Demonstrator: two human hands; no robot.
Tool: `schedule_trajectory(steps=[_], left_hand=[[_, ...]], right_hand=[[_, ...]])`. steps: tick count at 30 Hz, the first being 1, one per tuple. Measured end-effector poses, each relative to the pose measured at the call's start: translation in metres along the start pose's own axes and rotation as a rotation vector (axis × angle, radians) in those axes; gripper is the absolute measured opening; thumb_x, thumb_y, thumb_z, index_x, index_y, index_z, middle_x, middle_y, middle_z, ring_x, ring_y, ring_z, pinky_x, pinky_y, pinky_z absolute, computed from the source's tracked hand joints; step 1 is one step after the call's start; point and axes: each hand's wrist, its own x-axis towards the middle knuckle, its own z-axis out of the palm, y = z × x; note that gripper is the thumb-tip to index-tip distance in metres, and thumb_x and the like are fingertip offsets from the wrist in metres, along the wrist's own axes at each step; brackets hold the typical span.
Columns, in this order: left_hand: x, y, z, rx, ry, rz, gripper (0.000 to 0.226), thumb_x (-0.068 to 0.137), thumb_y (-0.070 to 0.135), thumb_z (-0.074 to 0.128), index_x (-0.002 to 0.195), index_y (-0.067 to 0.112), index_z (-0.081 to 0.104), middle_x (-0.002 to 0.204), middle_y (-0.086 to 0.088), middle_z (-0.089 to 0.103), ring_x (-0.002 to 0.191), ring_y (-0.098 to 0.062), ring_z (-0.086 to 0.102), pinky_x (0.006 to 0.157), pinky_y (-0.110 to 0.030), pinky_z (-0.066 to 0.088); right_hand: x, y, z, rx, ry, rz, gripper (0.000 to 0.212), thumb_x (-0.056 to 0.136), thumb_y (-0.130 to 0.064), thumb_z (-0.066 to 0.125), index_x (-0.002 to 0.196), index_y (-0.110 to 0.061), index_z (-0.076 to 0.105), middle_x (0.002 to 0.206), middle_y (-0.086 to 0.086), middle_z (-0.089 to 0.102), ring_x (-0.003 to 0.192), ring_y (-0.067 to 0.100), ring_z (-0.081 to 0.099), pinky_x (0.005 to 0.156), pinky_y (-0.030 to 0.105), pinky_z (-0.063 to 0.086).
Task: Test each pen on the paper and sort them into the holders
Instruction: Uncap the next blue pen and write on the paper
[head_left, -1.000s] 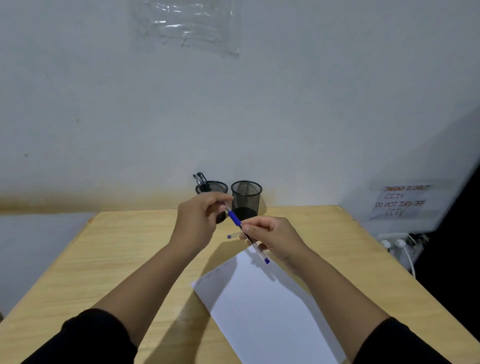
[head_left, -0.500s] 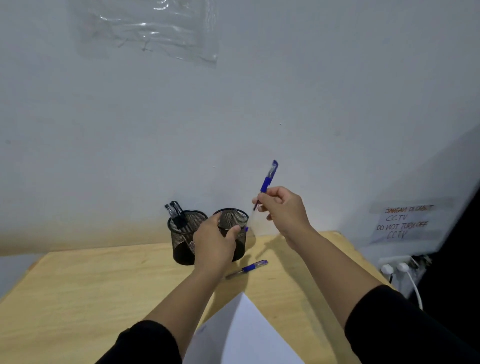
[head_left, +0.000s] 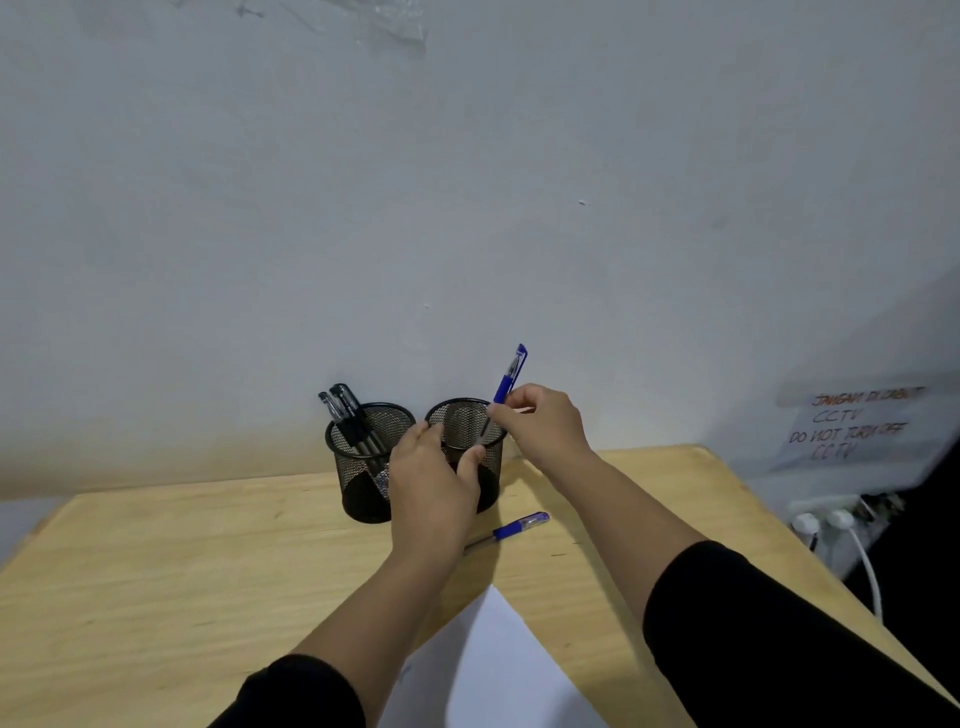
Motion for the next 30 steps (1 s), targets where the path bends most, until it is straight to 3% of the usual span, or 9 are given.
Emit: schedule_trajectory(steps=[7, 11, 14, 18, 22, 26, 30], left_hand=[[0.0, -0.002, -0.001, 0.012, 0.003, 0.047, 0.054, 0.084, 0.032, 0.062, 0.129, 0.004, 0.049, 0.134, -0.014, 0.052, 0.129, -0.024, 0.043, 0.108, -0.029, 0.028], [-0.009, -0.006, -0.006, -0.054, 0.025, 0.072, 0.05, 0.084, 0.026, 0.061, 0.129, 0.01, 0.045, 0.123, -0.009, 0.058, 0.118, -0.024, 0.051, 0.1, -0.03, 0.036], [-0.022, -0.016, -0.007, -0.117, 0.027, 0.062, 0.043, 0.084, 0.022, 0.06, 0.123, 0.011, 0.046, 0.116, -0.007, 0.057, 0.111, -0.023, 0.052, 0.096, -0.033, 0.042], [-0.043, -0.036, -0.004, 0.012, -0.079, 0.062, 0.033, 0.083, 0.02, 0.062, 0.113, 0.012, 0.053, 0.11, -0.008, 0.059, 0.106, -0.023, 0.053, 0.087, -0.032, 0.042], [-0.047, -0.049, -0.001, 0.155, -0.228, 0.041, 0.017, 0.083, 0.02, 0.062, 0.099, 0.016, 0.065, 0.096, -0.004, 0.064, 0.089, -0.018, 0.056, 0.069, -0.025, 0.039], [-0.046, -0.055, 0.0, 0.181, -0.26, 0.057, 0.012, 0.085, 0.02, 0.059, 0.092, 0.02, 0.069, 0.091, -0.001, 0.066, 0.092, -0.017, 0.056, 0.071, -0.026, 0.043], [-0.047, -0.057, -0.001, 0.165, -0.265, 0.066, 0.013, 0.086, 0.015, 0.057, 0.089, 0.019, 0.069, 0.091, -0.002, 0.066, 0.089, -0.017, 0.055, 0.072, -0.028, 0.045]], right_hand=[[-0.008, 0.009, -0.006, 0.001, 0.019, 0.028, 0.03, 0.084, -0.026, 0.063, 0.112, -0.014, 0.065, 0.114, 0.001, 0.066, 0.099, 0.014, 0.056, 0.09, 0.027, 0.042], [-0.02, 0.022, -0.013, -0.03, 0.005, 0.04, 0.031, 0.089, -0.023, 0.056, 0.119, -0.015, 0.062, 0.12, 0.002, 0.064, 0.107, 0.015, 0.057, 0.089, 0.024, 0.04], [-0.033, 0.042, -0.015, -0.138, -0.03, 0.056, 0.031, 0.09, -0.018, 0.053, 0.12, -0.017, 0.061, 0.12, 0.001, 0.063, 0.097, 0.014, 0.055, 0.078, 0.02, 0.038], [-0.05, 0.072, -0.013, -0.303, -0.16, 0.082, 0.036, 0.089, -0.015, 0.055, 0.125, -0.018, 0.058, 0.125, 0.001, 0.061, 0.101, 0.017, 0.056, 0.08, 0.022, 0.041], [-0.053, 0.085, -0.01, -0.426, -0.171, 0.045, 0.033, 0.087, -0.017, 0.058, 0.12, -0.02, 0.063, 0.119, 0.004, 0.061, 0.106, 0.017, 0.054, 0.088, 0.024, 0.044], [-0.054, 0.089, -0.007, -0.451, -0.14, 0.017, 0.023, 0.086, -0.019, 0.062, 0.108, -0.021, 0.067, 0.111, 0.002, 0.059, 0.093, 0.011, 0.049, 0.078, 0.023, 0.043], [-0.057, 0.087, -0.009, -0.451, -0.162, 0.015, 0.015, 0.087, -0.021, 0.062, 0.102, -0.021, 0.064, 0.106, 0.001, 0.058, 0.093, 0.011, 0.047, 0.077, 0.022, 0.042]])
